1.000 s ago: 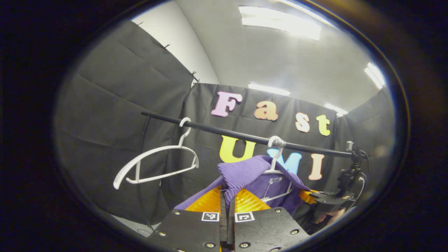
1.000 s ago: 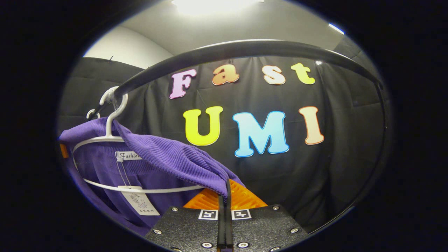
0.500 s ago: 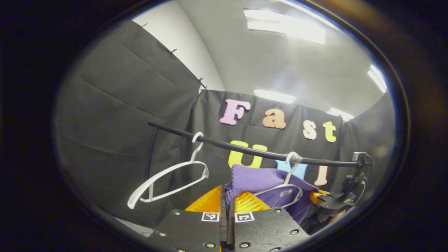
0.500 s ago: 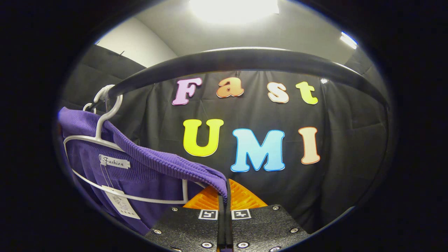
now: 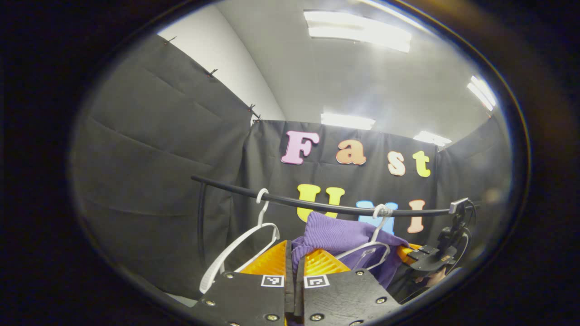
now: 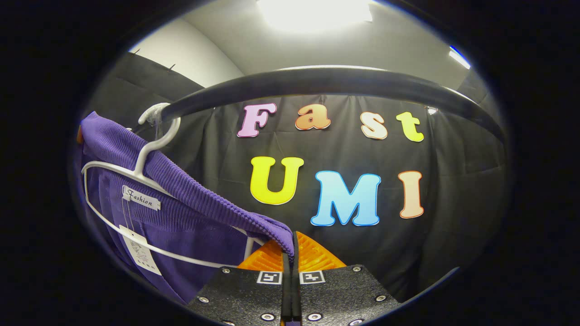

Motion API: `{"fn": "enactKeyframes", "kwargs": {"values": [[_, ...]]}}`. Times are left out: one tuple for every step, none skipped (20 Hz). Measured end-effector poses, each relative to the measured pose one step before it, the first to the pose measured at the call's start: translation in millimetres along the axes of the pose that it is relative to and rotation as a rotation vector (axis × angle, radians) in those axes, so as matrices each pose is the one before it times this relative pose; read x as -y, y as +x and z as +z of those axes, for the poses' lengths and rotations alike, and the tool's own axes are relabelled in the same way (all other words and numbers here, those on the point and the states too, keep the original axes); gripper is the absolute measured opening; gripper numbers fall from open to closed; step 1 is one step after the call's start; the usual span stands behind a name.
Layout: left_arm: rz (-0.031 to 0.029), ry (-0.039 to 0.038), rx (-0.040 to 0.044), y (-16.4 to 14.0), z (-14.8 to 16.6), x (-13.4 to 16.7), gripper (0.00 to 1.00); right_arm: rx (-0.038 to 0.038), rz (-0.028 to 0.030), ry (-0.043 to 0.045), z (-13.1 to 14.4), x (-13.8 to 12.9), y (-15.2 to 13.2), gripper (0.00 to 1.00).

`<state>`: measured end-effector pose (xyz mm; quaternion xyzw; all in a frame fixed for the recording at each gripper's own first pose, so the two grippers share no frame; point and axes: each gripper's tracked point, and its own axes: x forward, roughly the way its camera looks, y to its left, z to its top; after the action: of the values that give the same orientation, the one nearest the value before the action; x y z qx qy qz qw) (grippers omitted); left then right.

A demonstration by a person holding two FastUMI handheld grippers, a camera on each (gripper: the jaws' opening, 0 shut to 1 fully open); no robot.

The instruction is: Grasp the clothes on the hanger with both hands and then place them into the laundry hamper below.

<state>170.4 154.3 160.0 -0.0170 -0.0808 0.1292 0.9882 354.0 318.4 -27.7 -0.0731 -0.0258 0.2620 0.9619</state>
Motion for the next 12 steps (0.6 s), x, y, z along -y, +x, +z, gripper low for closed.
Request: {"fn": "enactKeyframes", "kwargs": {"values": [[-0.00681,0.006,-0.00901,-2.4,1.77,-5.02,0.01,0.00516,0.00795,-0.00498,2.12,-1.48,-0.02,0.0],[-0.00591,0.00918,-0.00918,-2.75,1.25,-4.53,0.0,0.00611,0.00655,-0.0112,0.99,-0.84,-1.05,0.0],[-0.00285,0.01685,-0.00932,-2.78,0.31,-5.16,0.0,0.00481,0.00697,-0.01482,0.32,-0.53,0.12,0.0],[-0.00567,0.02022,-0.00812,1.2,-1.62,-4.58,0.01,0.00311,0.00075,-0.01472,0.37,-0.04,-1.12,0.0],[-0.00326,0.01964,-0.00397,0.77,-1.78,-4.33,0.01,0.00106,0.0012,-0.00902,-0.22,-1.7,-1.67,0.0],[-0.00485,0.02214,-0.00486,3.85,-1.61,-1.44,0.01,-0.00198,-0.00053,0.00063,0.01,0.19,-0.58,0.0],[-0.00336,0.0217,-0.00854,4.52,-5.06,-2.43,0.01,-0.00289,0.00279,0.00781,0.66,0.74,-0.5,0.0],[-0.00885,0.01981,-0.01057,2.77,-5.81,-1.56,0.01,-0.00384,-0.0001,0.00808,1.4,0.71,-0.64,0.0],[-0.01491,0.0164,-0.00834,2.24,-4.75,-0.84,0.01,-0.00307,0.00037,0.0048,2.23,0.21,-1.2,0.0],[-0.01508,-0.00008,-0.00711,-0.77,-4.42,-1.06,0.01,0.00406,-0.00381,0.0012,3.15,-0.54,-0.37,0.0],[-0.01427,-0.00443,-0.01315,-0.56,-6.41,-1.36,0.01,0.00239,-0.00351,-0.00023,0.31,-0.57,-0.13,0.0],[-0.00837,-0.00055,-0.0086,-0.19,-6.86,-3.61,0.01,-0.00185,0.00068,0.00383,-0.32,-1.05,0.41,0.0]]}}
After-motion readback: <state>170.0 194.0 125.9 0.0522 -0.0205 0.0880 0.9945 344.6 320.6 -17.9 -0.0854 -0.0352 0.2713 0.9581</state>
